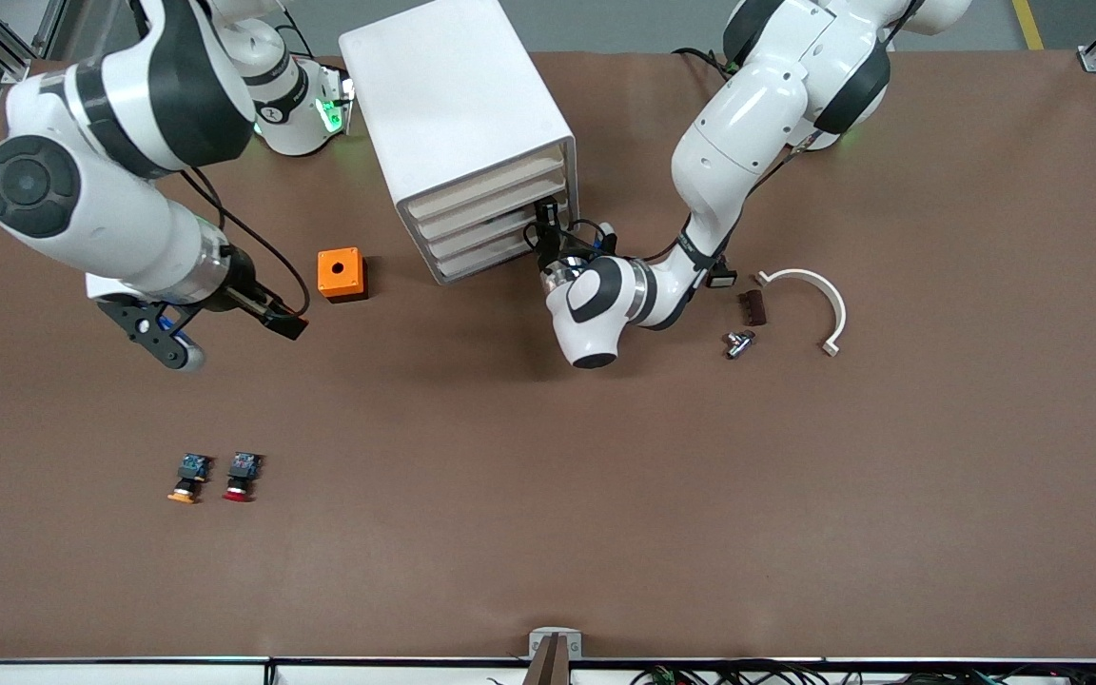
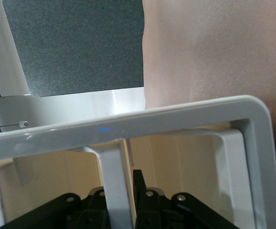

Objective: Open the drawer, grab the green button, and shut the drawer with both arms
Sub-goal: 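Pull the drawer open with the left gripper while the right gripper reaches in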

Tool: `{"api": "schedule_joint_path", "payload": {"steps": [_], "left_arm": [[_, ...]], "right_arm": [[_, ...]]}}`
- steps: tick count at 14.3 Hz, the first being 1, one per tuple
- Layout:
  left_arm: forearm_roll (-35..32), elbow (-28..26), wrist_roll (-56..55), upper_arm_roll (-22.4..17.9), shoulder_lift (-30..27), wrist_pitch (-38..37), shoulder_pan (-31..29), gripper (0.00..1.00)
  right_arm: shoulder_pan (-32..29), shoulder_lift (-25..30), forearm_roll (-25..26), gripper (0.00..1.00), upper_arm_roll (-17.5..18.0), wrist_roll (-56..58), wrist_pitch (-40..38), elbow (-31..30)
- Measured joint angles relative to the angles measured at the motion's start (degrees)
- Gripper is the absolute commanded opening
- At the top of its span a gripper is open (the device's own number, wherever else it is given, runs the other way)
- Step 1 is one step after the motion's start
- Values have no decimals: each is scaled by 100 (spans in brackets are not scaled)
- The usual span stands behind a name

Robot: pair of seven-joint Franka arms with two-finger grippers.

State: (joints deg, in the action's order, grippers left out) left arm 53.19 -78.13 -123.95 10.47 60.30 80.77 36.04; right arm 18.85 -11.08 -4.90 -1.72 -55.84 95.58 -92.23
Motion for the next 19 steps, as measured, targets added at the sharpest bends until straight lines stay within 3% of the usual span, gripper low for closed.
{"api": "schedule_joint_path", "payload": {"steps": [8, 14, 19], "left_arm": [[4, 0, -227, -42, 0, -7, -249, 11], [161, 21, -227, -45, -2, 217, -1069, 15], [267, 20, -228, -46, -2, 377, -1406, 20]], "right_arm": [[1070, -73, -12, 100, 11, -1729, 960, -515], [1864, -515, -13, 100, 15, -2820, 1462, -527], [2578, -1023, -8, 100, 15, -3788, 2022, -538]]}}
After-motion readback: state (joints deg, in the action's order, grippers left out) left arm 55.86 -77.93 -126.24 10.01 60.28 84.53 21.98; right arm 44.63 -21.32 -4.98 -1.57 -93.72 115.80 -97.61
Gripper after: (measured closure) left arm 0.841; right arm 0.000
